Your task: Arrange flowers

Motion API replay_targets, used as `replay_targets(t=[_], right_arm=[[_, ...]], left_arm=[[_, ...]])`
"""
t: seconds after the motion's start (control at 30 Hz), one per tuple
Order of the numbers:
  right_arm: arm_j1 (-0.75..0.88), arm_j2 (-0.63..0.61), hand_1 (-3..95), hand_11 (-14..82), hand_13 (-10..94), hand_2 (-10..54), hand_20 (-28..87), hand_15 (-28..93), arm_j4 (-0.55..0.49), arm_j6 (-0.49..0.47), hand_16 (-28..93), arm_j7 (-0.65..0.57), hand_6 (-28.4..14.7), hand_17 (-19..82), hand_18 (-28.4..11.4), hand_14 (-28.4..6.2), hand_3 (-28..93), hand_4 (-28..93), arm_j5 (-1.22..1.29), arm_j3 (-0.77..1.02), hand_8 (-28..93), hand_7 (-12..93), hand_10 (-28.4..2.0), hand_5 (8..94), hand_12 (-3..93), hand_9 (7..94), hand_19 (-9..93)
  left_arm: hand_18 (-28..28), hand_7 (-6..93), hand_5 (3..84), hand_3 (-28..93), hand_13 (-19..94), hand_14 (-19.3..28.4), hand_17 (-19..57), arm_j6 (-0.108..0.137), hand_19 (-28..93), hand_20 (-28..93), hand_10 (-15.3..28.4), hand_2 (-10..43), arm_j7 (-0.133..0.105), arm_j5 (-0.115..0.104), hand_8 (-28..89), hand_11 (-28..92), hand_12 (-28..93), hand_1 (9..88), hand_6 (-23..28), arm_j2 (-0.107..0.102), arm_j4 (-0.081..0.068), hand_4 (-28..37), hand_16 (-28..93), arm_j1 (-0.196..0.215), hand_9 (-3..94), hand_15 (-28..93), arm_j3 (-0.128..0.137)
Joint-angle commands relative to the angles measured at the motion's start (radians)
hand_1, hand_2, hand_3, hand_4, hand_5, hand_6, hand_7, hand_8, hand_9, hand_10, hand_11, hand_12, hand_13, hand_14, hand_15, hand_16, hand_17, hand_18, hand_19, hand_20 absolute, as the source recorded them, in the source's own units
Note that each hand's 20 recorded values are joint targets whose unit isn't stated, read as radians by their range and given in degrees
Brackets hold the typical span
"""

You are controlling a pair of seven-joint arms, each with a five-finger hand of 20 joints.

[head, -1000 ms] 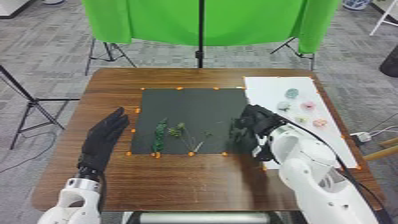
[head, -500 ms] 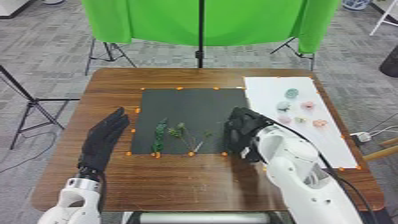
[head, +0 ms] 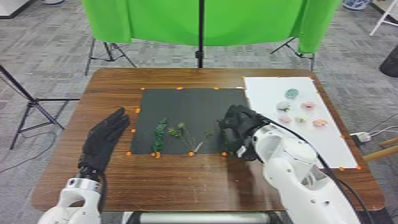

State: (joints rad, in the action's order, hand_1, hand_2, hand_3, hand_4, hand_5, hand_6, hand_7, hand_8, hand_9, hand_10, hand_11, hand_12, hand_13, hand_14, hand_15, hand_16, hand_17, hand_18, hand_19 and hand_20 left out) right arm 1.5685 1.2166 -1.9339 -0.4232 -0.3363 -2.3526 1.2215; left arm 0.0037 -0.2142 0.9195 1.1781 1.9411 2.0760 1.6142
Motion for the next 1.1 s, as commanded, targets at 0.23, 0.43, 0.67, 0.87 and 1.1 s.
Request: replay_targets(t=[0.23, 0.43, 0.67, 0.87, 1.1], right_arm=[[-0.034, -0.06, 28.8, 34.6, 85, 1.6, 63, 66, -0.108, 0.294, 35, -0.026, -1.0, 60, -14.5, -5.6, 65, -4, 0.013, 0.135, -7, 16, -13.8, 73.0, 29.4, 82.8, 93], [-0.022, -0.117, 32.8, 26.5, 80, -1.8, 60, 65, -0.099, 0.144, 35, -0.084, -0.4, 56, -14.4, -6.9, 62, -7, -0.042, 0.276, -7, 16, -15.0, 68.7, 28.0, 77.0, 93], [0.053, -0.136, 34.8, 24.3, 79, -7.0, 59, 65, -0.051, 0.021, 34, -0.071, 0.8, 56, -14.5, -7.1, 61, -10, -0.07, 0.302, -7, 16, -15.2, 66.6, 27.0, 75.1, 93], [0.063, -0.121, 37.3, 20.5, 80, -9.5, 57, 64, 0.01, 0.018, 34, -0.061, 1.9, 56, -13.8, -6.5, 61, -11, -0.102, 0.287, -7, 15, -15.2, 64.9, 24.7, 73.8, 93], [0.066, -0.099, 38.7, 18.7, 82, -9.5, 56, 63, 0.062, -0.026, 33, -0.062, 2.4, 57, -13.0, -5.4, 60, -12, -0.137, 0.287, -7, 15, -14.9, 63.0, 23.1, 73.8, 93]], left_arm=[[10.5, 3.8, 42.1, 66, 28, 13.8, 2.3, -0.01, 1, 16, 12.2, -7.7, 0.007, 0.004, -4, 9, 13, 23.6, 5.6, 0.006, -0.003, -20.4, 2, 0.007, 38.3, 7, -0.002], [10.4, 3.8, 42.1, 66, 28, 13.8, 2.3, -0.004, 1, 16, 12.2, -7.6, 0.009, 0.002, -4, 9, 13, 23.6, 5.6, 0.007, 0.0, -20.4, 2, 0.015, 38.4, 7, 0.0], [10.4, 3.8, 42.1, 66, 28, 13.8, 2.3, -0.01, 1, 16, 12.2, -7.7, 0.012, 0.005, -4, 9, 13, 23.6, 5.5, 0.008, -0.002, -20.3, 2, 0.008, 38.4, 7, -0.001], [10.4, 3.8, 42.1, 66, 28, 13.8, 2.3, -0.008, 1, 16, 12.2, -7.6, 0.013, 0.005, -4, 9, 13, 23.7, 5.6, 0.005, 0.0, -20.3, 2, 0.007, 38.4, 7, 0.001], [10.5, 3.8, 42.1, 65, 28, 13.8, 2.3, -0.009, 1, 16, 12.2, -7.4, 0.012, 0.004, -4, 9, 13, 23.8, 5.5, 0.006, -0.001, -20.2, 2, 0.006, 38.4, 7, 0.0]])
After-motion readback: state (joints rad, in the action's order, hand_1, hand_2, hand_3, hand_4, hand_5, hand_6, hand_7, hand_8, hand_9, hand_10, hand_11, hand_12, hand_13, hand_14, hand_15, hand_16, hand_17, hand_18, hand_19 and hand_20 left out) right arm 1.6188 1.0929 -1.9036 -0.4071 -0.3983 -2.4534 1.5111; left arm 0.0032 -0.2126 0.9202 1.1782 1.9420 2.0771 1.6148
